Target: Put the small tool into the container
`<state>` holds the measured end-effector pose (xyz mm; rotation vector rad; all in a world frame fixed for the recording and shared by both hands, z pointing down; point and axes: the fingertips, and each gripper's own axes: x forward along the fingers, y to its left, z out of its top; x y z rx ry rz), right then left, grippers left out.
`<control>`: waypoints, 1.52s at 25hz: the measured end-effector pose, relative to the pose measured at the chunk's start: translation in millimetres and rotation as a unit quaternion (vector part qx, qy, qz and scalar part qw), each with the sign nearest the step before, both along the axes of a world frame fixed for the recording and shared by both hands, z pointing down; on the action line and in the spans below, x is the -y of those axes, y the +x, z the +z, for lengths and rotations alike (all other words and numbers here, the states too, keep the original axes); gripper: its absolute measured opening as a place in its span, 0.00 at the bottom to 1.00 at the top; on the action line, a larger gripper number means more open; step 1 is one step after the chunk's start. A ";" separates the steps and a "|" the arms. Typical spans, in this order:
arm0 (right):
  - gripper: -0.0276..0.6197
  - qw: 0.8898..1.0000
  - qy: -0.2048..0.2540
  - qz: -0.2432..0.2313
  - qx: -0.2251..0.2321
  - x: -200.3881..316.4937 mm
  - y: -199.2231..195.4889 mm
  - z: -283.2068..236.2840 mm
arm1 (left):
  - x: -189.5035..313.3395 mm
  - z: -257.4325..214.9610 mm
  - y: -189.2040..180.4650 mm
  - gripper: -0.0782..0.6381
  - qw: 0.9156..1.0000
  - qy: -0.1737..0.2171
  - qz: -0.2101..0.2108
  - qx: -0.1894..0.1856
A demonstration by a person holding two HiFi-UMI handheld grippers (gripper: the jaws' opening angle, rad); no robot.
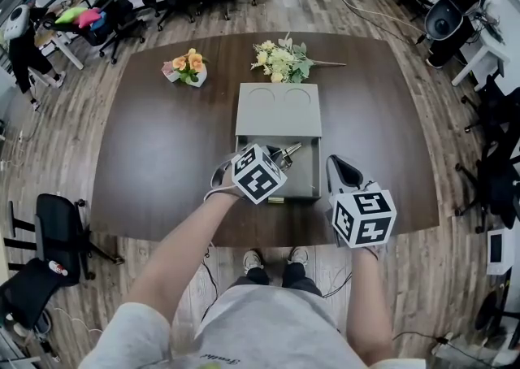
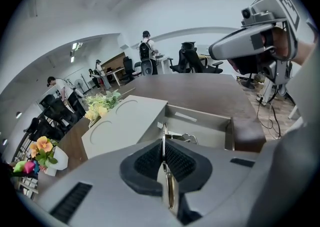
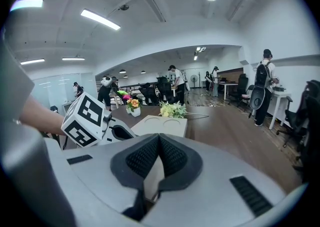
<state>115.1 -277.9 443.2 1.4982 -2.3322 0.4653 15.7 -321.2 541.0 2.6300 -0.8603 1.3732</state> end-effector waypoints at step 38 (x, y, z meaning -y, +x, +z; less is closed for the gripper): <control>0.05 1.000 -0.018 0.015 0.000 -9.1 13.9 10.7 | -22.6 19.9 24.7 0.24 1.000 -0.015 0.024 -0.007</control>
